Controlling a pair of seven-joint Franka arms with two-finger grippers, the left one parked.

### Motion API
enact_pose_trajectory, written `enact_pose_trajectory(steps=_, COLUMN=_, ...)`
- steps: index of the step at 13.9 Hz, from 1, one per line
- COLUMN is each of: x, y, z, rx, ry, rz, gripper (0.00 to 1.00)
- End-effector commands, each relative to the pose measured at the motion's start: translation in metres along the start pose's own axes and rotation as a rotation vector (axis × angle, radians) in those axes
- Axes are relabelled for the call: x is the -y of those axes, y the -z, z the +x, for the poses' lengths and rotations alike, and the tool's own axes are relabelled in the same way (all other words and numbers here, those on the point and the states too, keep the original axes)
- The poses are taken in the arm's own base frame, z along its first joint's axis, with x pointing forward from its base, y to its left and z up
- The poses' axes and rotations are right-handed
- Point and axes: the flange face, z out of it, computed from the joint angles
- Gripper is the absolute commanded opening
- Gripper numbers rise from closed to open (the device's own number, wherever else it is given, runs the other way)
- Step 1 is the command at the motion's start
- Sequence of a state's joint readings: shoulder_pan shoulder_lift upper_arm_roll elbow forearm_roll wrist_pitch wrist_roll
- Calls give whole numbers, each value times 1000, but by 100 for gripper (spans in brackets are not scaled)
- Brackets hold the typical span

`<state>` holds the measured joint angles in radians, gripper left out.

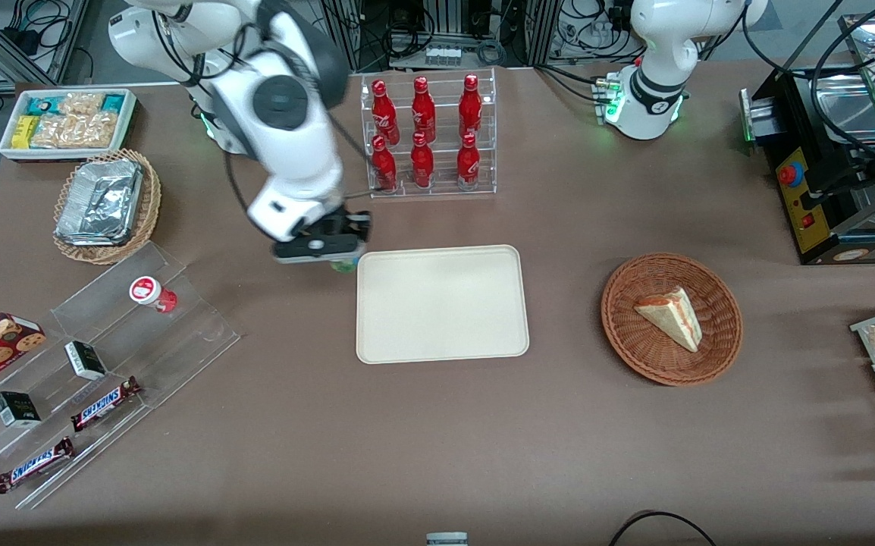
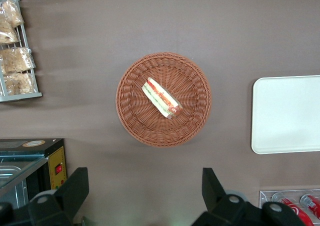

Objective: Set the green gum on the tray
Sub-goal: 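Lift the gum jar and carry it over the cream tray, then lower the gum jar upright onto the tray and open the right gripper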

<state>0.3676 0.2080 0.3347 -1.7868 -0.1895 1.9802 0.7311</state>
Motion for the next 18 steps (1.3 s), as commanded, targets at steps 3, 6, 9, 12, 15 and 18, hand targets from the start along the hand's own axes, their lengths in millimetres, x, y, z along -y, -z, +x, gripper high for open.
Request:
enact_pose_trajectory(steps=3, x=87, y=-51, z=12, rx=-33, ry=-106, rz=21, gripper=0)
enact_pose_trajectory(steps=6, x=126, y=-93, z=1, rx=-73, ry=-117, rz=35, gripper=0)
enact_pose_trajectory(steps=9, x=146, y=-130, z=-5, rx=-73, ry=-82, rz=20, gripper=0)
enact_pose_trajectory(steps=12, x=153, y=-161, z=-8, rx=-56, ry=-85, rz=39, gripper=0)
enact_pose_trajectory(steps=15, x=155, y=-175, z=-10, rx=-45, ry=-85, rz=43, gripper=0)
enact_pose_trajectory(steps=18, x=156, y=-180, z=-11, rx=-37, ry=-87, rz=45, gripper=0)
